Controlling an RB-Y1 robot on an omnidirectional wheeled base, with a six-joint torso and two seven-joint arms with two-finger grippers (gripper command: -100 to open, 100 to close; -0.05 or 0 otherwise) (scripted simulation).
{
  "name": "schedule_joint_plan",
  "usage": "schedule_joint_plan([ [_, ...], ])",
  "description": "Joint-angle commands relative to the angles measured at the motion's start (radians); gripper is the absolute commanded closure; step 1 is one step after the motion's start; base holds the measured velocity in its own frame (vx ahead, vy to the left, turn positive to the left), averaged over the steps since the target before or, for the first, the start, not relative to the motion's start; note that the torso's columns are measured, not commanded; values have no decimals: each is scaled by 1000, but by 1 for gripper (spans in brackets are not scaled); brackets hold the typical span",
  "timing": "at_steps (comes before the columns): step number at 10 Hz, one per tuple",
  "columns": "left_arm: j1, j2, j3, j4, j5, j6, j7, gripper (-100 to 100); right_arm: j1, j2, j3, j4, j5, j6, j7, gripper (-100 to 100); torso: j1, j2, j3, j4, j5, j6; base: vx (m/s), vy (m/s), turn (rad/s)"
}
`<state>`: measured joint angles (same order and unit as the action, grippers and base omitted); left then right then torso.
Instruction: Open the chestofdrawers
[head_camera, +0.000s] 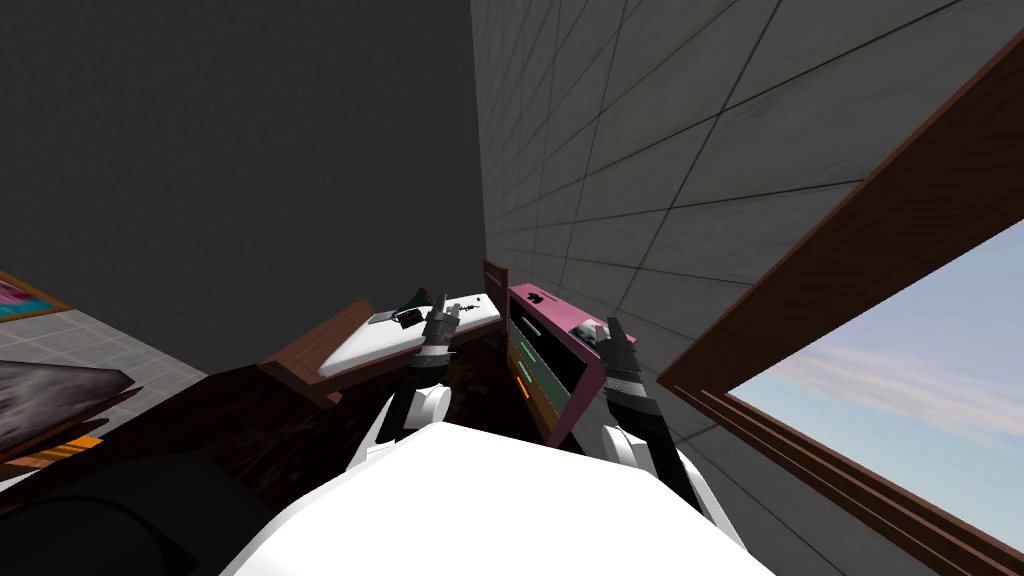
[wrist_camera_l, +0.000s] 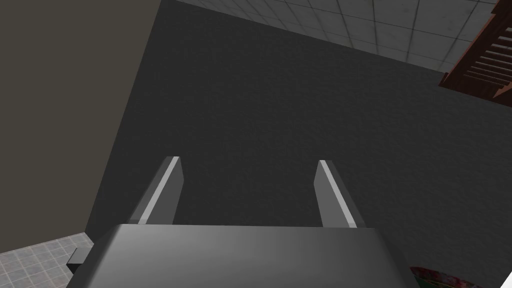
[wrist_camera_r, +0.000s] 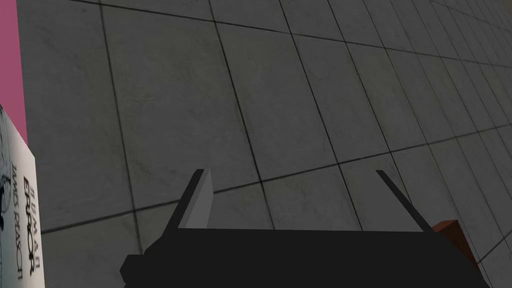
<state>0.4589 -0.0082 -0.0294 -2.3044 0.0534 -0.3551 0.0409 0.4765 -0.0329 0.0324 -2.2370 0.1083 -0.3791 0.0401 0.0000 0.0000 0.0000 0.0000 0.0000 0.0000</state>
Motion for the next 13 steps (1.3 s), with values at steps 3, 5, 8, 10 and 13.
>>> schedule_joint_plan([
  [3,0,0,0,0,0,0,0,0,0,0,0,0,0,0,0,0,0,175,-351,176,0,0,0,0,0],
  [5,0,0,0,0,0,0,0,0,0,0,0,0,0,0,0,0,0,322,-644,322,0,0,0,0,0],
  [8,0,0,0,0,0,0,0,0,-6,0,1,-9,0,-6,0,0,-4,540,-1089,539,-4,0,-1,2,3],
  [10,0,0,0,0,0,0,0,0,-24,-36,8,18,17,16,4,-100,-6,687,-1385,688,-3,1,-1,22,34],
  [13,0,0,0,0,0,0,0,0,-46,-65,18,63,40,54,9,-100,-3,722,-1484,728,-4,-2,-14,64,48],
])
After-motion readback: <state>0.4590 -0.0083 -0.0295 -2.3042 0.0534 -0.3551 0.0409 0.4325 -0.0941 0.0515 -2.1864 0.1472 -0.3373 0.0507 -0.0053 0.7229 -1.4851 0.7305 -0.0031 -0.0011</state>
